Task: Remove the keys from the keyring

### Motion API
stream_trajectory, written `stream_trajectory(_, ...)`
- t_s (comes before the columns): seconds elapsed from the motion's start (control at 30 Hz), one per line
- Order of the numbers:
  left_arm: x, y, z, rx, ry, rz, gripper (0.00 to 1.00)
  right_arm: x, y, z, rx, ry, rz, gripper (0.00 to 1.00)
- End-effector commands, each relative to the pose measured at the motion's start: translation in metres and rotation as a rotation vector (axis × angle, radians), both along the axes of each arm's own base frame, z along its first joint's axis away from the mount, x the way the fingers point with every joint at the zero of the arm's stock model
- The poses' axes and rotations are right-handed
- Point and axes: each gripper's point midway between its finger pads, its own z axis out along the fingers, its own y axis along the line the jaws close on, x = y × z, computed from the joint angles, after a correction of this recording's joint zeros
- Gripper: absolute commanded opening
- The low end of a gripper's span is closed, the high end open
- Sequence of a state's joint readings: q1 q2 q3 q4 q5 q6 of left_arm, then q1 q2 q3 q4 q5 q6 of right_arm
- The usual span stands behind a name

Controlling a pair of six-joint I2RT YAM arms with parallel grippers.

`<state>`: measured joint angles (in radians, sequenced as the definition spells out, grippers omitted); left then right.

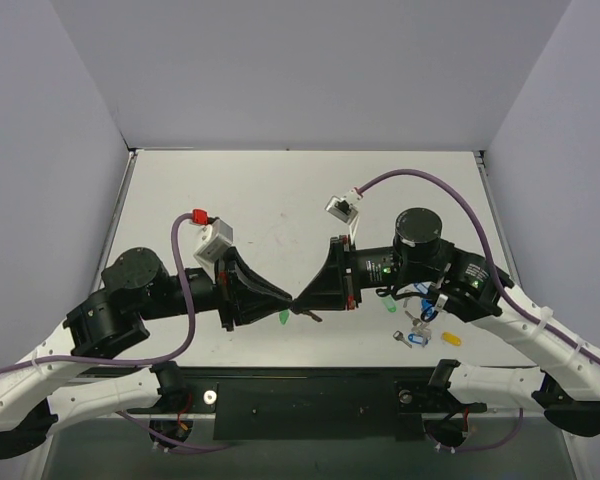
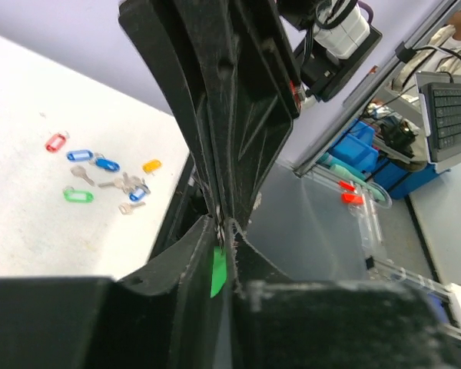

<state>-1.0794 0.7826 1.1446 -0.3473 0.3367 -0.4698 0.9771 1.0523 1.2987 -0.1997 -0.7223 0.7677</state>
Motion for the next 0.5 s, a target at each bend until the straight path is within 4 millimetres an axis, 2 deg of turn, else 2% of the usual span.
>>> stream_trajectory(0.0,-0.015,-0.008,-0.03,0.093,0.091,-0.072,0.32,0.017,0.015,0.074,0.259,-0.149,-0.07,0.0)
stream_trajectory(0.03,-0.013,-0.005,-0.023,0.069,0.082,-0.053,0.44,0.018,0.016,0.072,0.255,-0.148,-0.074,0.0)
stream_trajectory(0.07,-0.012,-0.003,-0.019,0.056,0.08,-0.042,0.48,0.017,0.015,0.072,0.258,-0.151,-0.076,0.0)
stream_trajectory(0.1,-0.01,0.001,-0.011,0.025,0.066,-0.02,0.77,0.018,0.015,0.068,0.25,-0.146,-0.079,0.0)
stream_trajectory(0.13,-0.008,0.003,-0.006,0.01,0.067,0.003,0.78,0.017,0.015,0.067,0.249,-0.145,-0.079,0.0)
stream_trajectory(0.3,-0.013,0.031,0.062,-0.264,0.012,0.043,0.8,0.014,0.013,0.065,0.246,-0.152,-0.084,0.0)
stream_trajectory(0.4,-0.012,0.044,0.082,-0.372,0.016,0.077,0.81,0.014,0.013,0.069,0.261,-0.157,-0.087,0.0)
stream_trajectory(0.47,-0.012,0.049,0.083,-0.408,0.029,0.086,0.81,0.013,0.013,0.073,0.275,-0.158,-0.085,0.0)
